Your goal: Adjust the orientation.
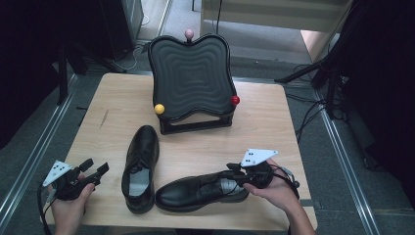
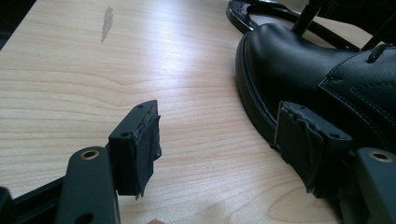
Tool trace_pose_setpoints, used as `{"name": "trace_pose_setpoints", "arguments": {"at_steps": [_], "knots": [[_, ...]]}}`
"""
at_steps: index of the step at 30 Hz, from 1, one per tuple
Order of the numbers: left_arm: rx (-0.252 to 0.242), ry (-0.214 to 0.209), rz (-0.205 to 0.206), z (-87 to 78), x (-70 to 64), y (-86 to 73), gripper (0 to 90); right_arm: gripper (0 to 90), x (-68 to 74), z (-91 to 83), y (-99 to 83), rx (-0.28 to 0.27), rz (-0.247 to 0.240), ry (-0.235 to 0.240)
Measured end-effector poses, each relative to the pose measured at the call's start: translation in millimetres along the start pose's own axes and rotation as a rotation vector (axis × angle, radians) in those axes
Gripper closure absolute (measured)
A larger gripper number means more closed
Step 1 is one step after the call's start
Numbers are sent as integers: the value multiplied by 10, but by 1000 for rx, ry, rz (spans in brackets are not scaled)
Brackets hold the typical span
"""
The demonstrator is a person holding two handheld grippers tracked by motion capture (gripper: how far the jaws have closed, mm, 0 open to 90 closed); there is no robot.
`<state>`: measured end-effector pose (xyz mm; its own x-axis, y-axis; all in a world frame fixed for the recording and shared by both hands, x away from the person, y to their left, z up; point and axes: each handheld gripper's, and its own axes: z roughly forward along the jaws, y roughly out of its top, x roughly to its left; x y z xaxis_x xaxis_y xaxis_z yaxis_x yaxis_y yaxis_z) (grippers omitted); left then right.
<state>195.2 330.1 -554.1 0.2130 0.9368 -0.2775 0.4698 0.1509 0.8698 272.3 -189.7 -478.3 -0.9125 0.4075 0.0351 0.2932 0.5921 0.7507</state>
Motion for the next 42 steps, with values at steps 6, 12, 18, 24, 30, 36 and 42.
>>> {"name": "trace_pose_setpoints", "arguments": {"at_steps": [6,12,18,24,30,36,42], "knots": [[9,2,2,8,-6,3,332,724,55,20,84,94,-82,-31],[8,-2,-8,6,4,3,337,874,71,10,100,118,-119,-31],[5,-2,-9,4,4,2,340,893,115,-19,84,94,-112,-52],[11,-1,-6,6,0,3,344,900,147,-205,9,11,-35,-55],[7,3,-3,6,-7,2,346,900,159,-280,-81,-62,71,-184],[10,6,-1,5,-9,3,348,900,141,-236,-172,-108,231,-295],[6,13,4,5,-13,1,354,893,164,-260,-273,-62,207,-229]]}}
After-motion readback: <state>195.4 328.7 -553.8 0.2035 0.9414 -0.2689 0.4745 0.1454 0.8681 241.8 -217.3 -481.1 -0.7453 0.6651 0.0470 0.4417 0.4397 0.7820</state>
